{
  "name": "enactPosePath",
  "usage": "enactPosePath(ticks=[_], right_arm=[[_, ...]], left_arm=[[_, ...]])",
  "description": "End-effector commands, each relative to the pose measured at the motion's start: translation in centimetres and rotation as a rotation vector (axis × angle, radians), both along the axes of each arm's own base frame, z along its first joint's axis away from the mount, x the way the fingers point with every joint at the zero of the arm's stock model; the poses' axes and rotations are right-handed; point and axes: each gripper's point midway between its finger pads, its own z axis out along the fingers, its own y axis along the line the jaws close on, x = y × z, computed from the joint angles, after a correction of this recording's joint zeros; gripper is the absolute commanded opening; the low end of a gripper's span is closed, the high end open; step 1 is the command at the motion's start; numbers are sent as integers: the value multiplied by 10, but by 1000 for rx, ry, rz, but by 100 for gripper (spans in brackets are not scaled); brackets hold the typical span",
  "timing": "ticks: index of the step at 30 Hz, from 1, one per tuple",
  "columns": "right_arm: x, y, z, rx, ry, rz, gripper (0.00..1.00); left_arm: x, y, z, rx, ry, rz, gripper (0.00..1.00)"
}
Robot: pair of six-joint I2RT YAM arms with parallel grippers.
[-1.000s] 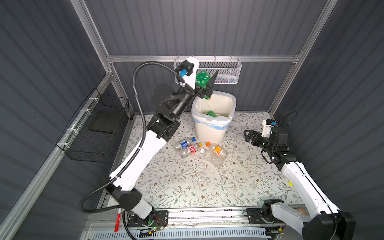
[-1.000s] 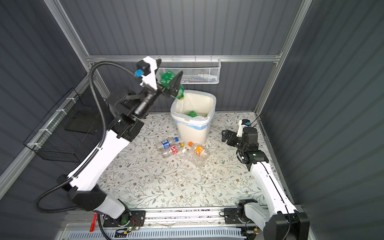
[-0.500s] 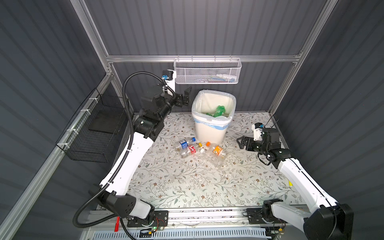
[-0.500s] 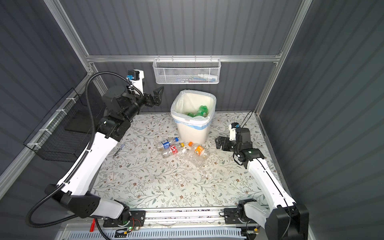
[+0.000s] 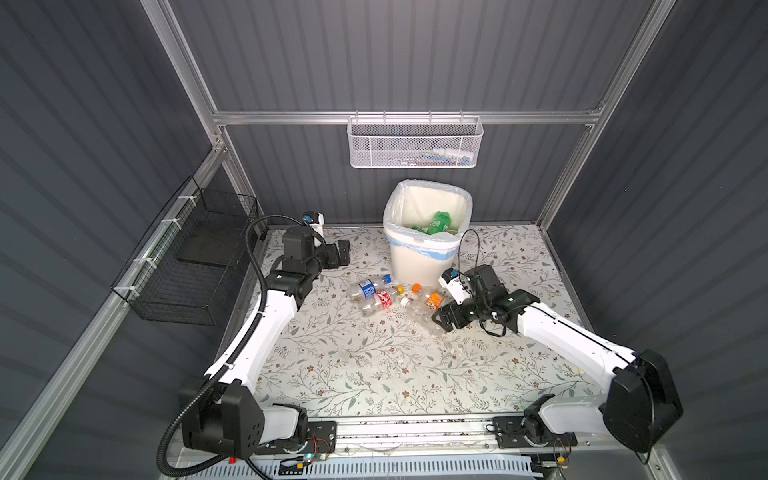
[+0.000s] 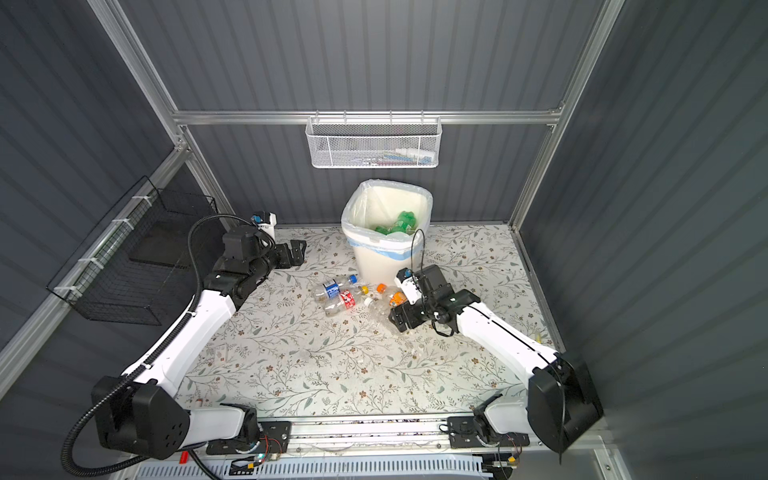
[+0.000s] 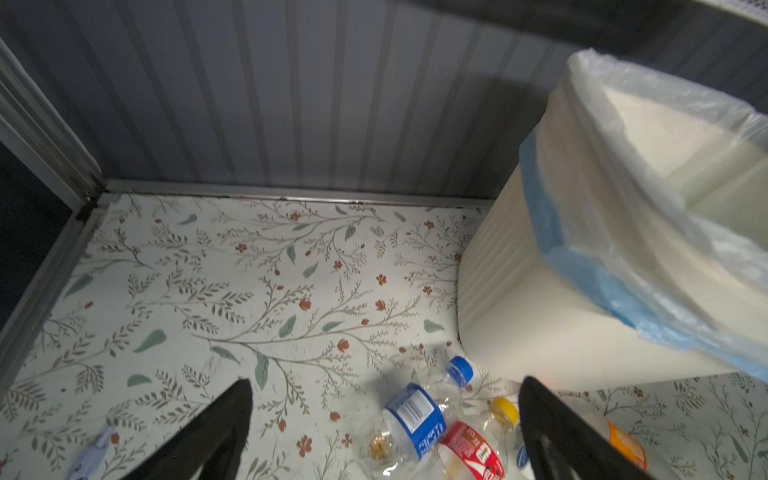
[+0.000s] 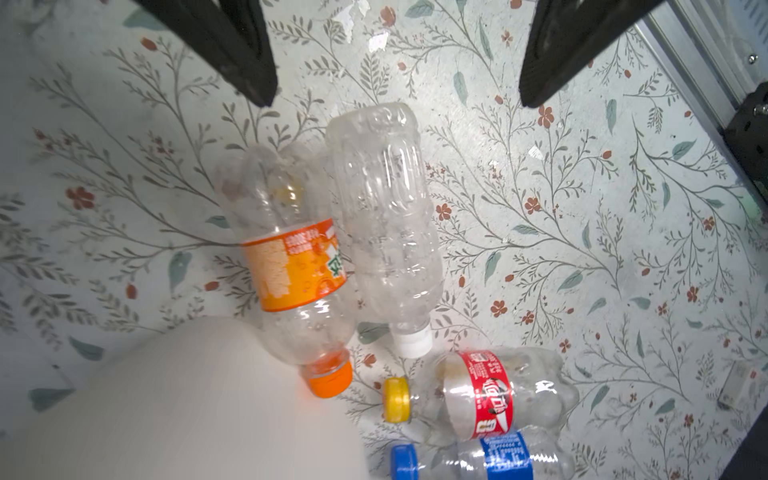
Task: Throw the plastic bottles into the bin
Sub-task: 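Withdraw the left gripper while the right gripper reaches to the clear white-capped bottle, then grasp the clear white-capped bottle with the right gripper and lift it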
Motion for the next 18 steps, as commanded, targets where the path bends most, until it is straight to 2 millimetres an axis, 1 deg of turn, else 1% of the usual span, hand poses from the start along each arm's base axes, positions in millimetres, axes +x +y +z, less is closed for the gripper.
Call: enactPosePath(ticks=[1, 4, 7, 13, 14, 15, 18], right_arm=[[9, 15, -2, -55, -34, 61, 92], [15, 28, -14, -101, -37, 96, 91], [20, 38, -26, -122, -30, 119, 90], [23, 44, -53, -184, -15, 139, 89], [22, 45, -56, -192, -13, 142, 89], [26, 48, -57, -191, -29, 142, 88], [29, 48, -67, -217, -34, 136, 86]], left_arm=[[-8, -1, 4, -60, -6, -6, 100], [-11, 3, -9, -62, 18, 6, 100], [-13, 5, -15, -60, 28, 12, 100], [-13, 9, -19, -48, 39, 16, 100], [-12, 9, -19, -48, 38, 17, 100], [-12, 9, -20, -49, 40, 17, 100], [-10, 8, -22, -52, 45, 13, 100]])
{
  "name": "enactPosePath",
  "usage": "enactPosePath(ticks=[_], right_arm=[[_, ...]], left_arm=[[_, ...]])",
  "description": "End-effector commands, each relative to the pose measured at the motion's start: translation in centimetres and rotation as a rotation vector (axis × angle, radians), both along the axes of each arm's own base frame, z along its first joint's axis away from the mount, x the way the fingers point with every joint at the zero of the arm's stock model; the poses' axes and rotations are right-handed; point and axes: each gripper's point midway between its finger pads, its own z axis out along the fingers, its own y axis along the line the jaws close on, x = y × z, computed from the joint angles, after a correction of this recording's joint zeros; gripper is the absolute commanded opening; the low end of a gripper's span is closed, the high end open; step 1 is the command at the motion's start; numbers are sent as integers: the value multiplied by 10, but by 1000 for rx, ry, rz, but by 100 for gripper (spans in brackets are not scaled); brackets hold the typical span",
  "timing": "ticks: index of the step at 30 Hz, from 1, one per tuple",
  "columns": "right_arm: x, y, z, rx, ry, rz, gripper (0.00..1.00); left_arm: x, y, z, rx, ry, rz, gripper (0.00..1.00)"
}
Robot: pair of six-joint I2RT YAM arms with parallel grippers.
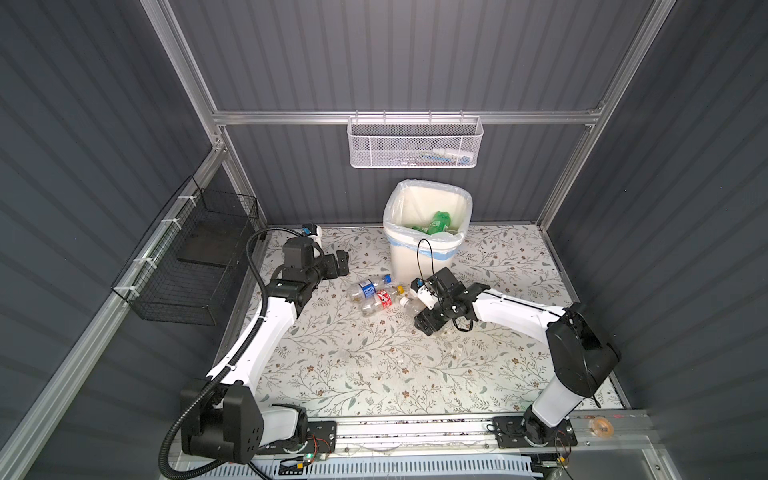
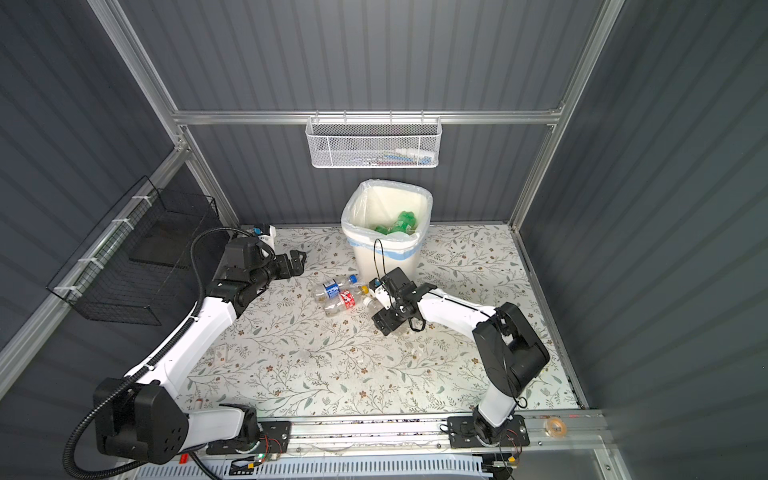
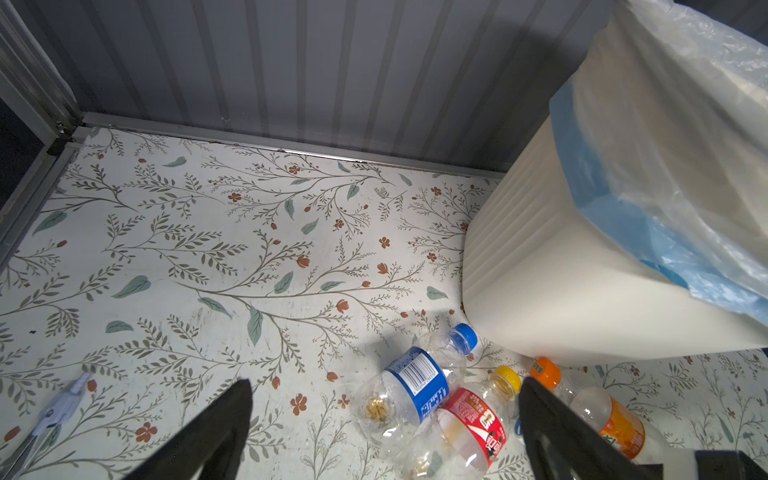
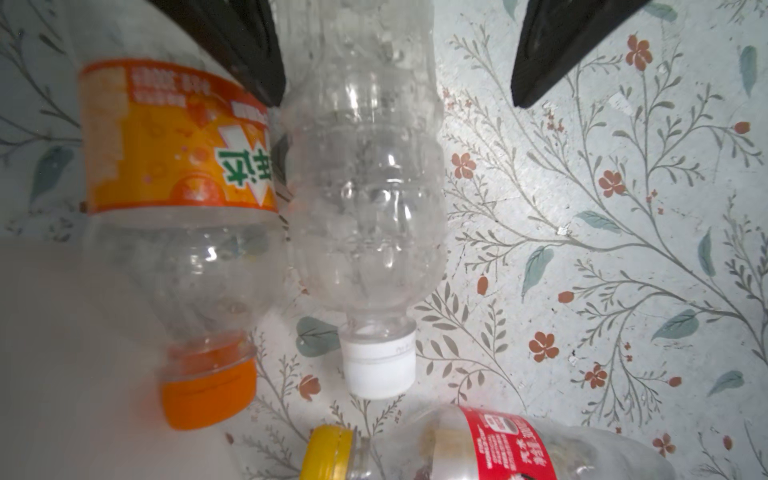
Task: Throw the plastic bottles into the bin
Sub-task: 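Grasp the clear white-capped bottle with the right gripper and lift it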
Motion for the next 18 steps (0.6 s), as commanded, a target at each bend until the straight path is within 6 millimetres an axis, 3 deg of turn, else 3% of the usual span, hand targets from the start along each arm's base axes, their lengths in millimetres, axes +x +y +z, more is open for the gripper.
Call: enactPosePath(ticks=[1, 13, 18], right_arm=[[11, 6, 0, -18, -51, 3, 85], [11, 4, -25, -79, -70, -10, 74], [9, 2, -19, -77, -88, -14, 61]], left_arm=[[0, 1, 6, -19, -15, -7, 100], [1, -2, 5, -25, -9, -16, 100], [-1, -2, 3, -23, -6, -18, 100]])
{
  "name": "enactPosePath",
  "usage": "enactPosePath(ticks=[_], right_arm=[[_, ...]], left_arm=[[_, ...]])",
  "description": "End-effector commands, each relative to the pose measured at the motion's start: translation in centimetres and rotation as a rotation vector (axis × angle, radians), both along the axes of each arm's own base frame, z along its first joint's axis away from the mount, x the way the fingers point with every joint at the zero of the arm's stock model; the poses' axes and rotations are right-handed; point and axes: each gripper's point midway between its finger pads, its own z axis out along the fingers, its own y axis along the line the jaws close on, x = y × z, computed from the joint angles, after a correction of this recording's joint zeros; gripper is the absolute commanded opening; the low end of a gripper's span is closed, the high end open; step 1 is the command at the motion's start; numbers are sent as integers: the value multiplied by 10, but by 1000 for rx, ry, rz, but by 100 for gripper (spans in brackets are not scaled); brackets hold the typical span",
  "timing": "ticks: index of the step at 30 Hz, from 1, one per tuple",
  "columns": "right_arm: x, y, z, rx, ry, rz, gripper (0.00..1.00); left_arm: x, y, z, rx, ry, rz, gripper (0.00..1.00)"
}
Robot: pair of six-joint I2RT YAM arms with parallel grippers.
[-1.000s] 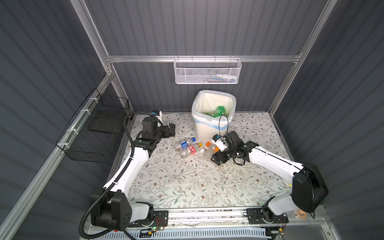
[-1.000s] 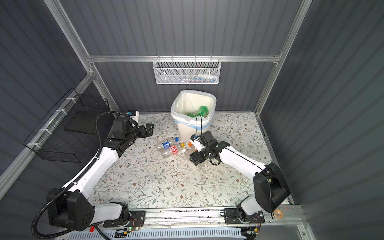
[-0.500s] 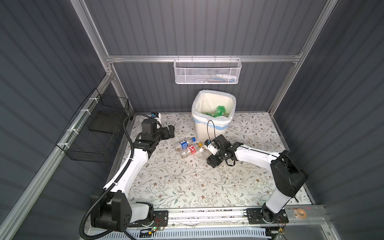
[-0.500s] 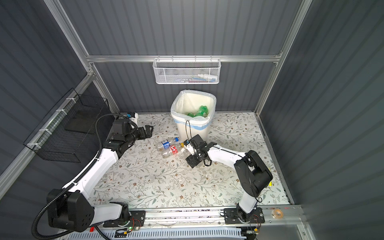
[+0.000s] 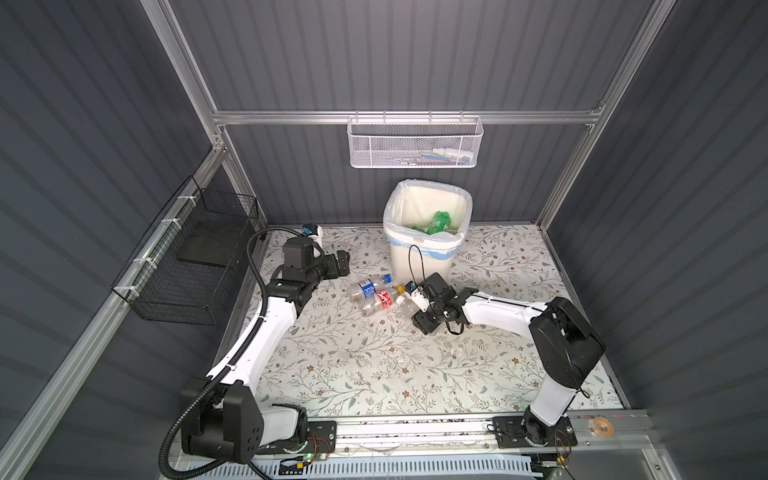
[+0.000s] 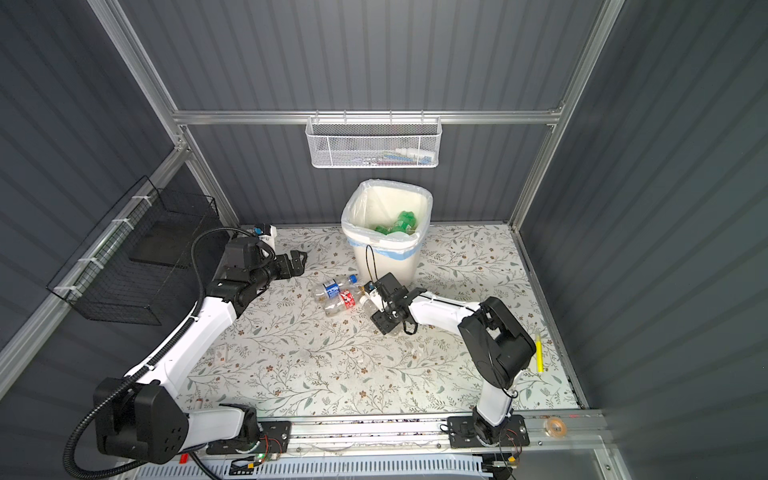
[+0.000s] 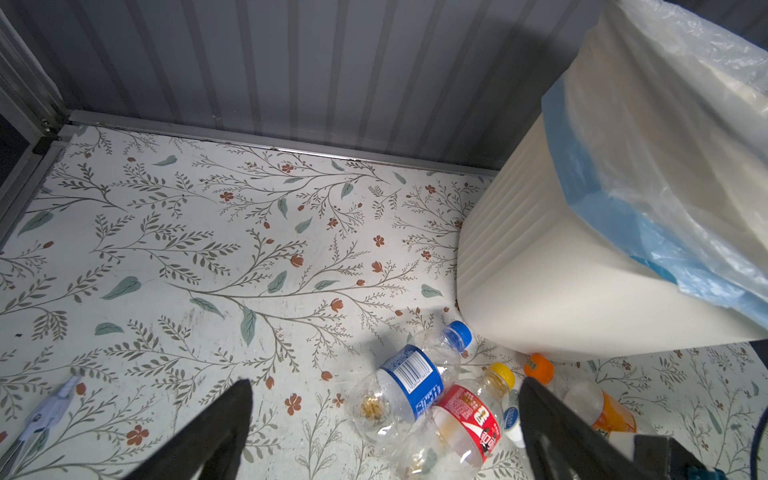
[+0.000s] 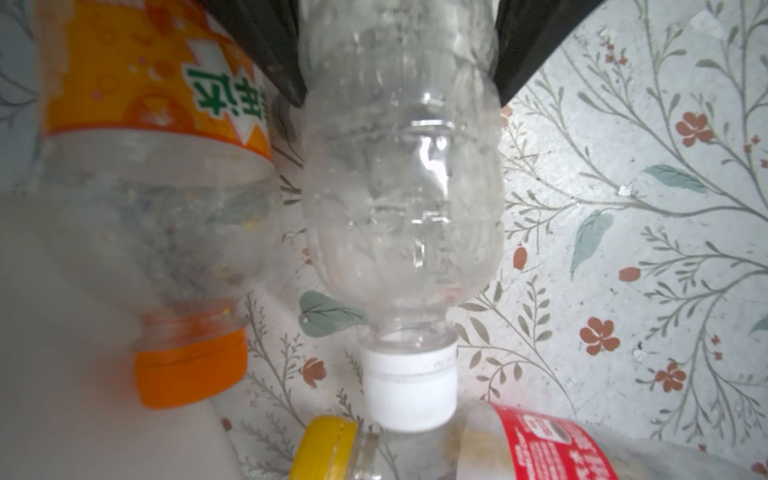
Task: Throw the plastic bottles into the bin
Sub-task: 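Grasp the clear white-capped bottle with the right gripper and lift it, then drop the clear bottle into the bin while the left gripper lowers to the red-labelled bottle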
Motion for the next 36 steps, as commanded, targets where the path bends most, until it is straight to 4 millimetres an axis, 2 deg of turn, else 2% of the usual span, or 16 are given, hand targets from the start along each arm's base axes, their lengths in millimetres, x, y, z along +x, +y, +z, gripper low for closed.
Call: enactPosePath(ticks=[1, 8, 14, 17, 20, 26, 29, 33, 36], right_arm=[[-4, -5, 2, -10, -14, -10, 58], [-10, -12, 49, 75, -94, -37, 50], [-18, -28, 107, 196, -221, -112, 48], [-22, -40, 147, 284, -343, -144, 49], [-27, -59, 199, 390, -515, -185, 50], [-48, -118, 305, 547, -901, -314, 49], [-63, -147, 350, 636, -1101, -377, 49], [-84, -179, 393, 723, -1334, -459, 50], [-98, -190, 418, 774, -1452, -469, 51]], left_arm=[[0, 0, 3, -16, -7, -7, 99], [-1, 0, 0, -17, -2, -9, 99], [-4, -2, -2, -23, -9, -20, 100], [-8, -5, 0, -26, -34, -45, 99], [-13, -10, 0, -32, -53, -81, 99], [-29, -17, -13, -33, -51, -148, 99], [-38, -24, -21, -39, -33, -203, 99], [-50, -32, -31, -55, -15, -251, 98], [-60, -38, -35, -45, -10, -269, 97]])
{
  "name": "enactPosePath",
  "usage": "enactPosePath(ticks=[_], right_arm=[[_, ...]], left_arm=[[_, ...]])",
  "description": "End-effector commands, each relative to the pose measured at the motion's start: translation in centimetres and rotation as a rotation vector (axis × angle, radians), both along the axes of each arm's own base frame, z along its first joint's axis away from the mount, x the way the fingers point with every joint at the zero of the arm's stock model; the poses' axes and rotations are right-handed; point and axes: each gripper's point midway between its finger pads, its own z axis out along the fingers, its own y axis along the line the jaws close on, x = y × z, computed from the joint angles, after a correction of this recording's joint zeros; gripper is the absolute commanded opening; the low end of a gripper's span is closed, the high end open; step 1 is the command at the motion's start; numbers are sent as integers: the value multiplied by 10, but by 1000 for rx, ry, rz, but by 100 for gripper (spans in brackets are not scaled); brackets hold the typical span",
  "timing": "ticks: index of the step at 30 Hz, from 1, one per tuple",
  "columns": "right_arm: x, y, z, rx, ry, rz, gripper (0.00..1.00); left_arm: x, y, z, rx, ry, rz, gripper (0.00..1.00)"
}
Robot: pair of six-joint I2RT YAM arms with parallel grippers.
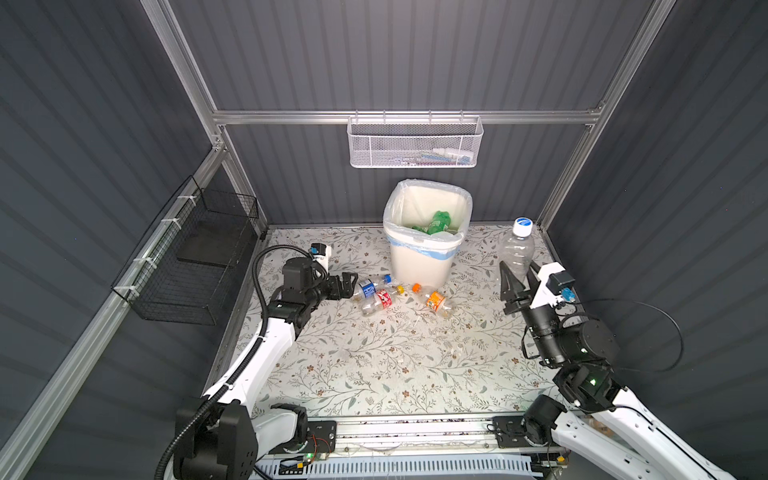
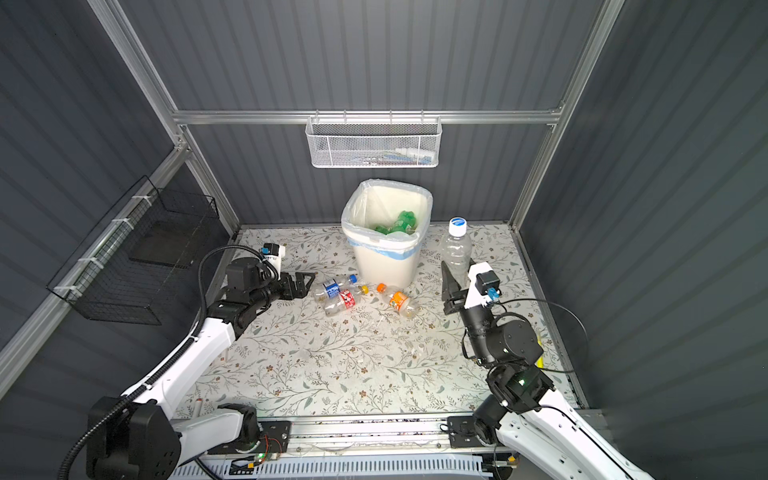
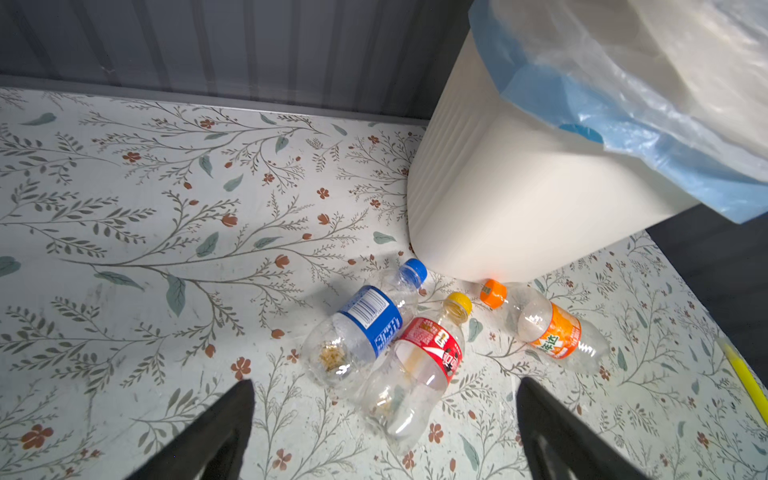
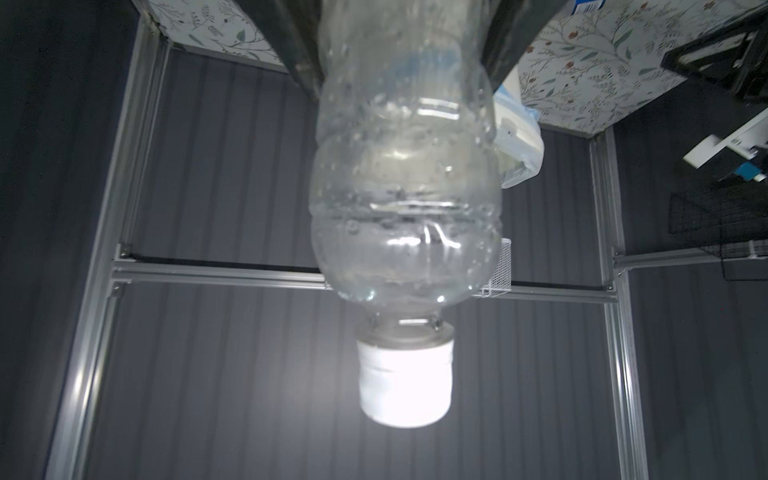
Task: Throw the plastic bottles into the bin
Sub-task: 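Drop the clear bottle into the bin while the left gripper lowers to the red-labelled bottle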
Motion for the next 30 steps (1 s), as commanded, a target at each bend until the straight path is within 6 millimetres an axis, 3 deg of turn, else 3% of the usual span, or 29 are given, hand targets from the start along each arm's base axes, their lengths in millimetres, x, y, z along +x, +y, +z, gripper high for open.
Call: enactPosePath(ticks=[1, 4, 6, 9, 10, 12, 14, 16, 19, 20, 26, 30], right_arm=[[-20, -26, 48, 85, -205, -91, 52], [-22, -22, 73, 75, -276, -89, 52], [-12, -11, 91, 56, -279, -77, 54], [34, 22, 109, 4, -129, 15, 56], [55, 32, 105, -14, -35, 51, 56], [113, 62, 75, -55, 272, 135, 55], [148, 83, 48, -117, 474, 169, 61], [166, 91, 25, -145, 617, 185, 73], [175, 71, 20, -43, 629, 156, 97], [173, 60, 22, 0, 622, 149, 99], [158, 18, 14, 97, 620, 115, 99], [149, -5, -12, 146, 649, 70, 99]], left_arm=[[-14, -11, 1, 8, -19, -61, 97], [-24, -19, -8, 45, -1, -70, 96], [-30, -27, -16, 87, 6, -78, 96], [-33, -35, -29, 126, 31, -85, 95], [-33, -36, -32, 129, 38, -84, 95], [-30, -36, -39, 141, 51, -78, 94], [-28, -36, -43, 154, 60, -75, 94], [-27, -39, -48, 160, 79, -91, 97], [-30, -47, -55, 176, 124, -144, 99], [-30, -47, -58, 191, 133, -148, 100], [-32, -47, -71, 231, 169, -163, 97], [-34, -53, -83, 272, 193, -181, 97]])
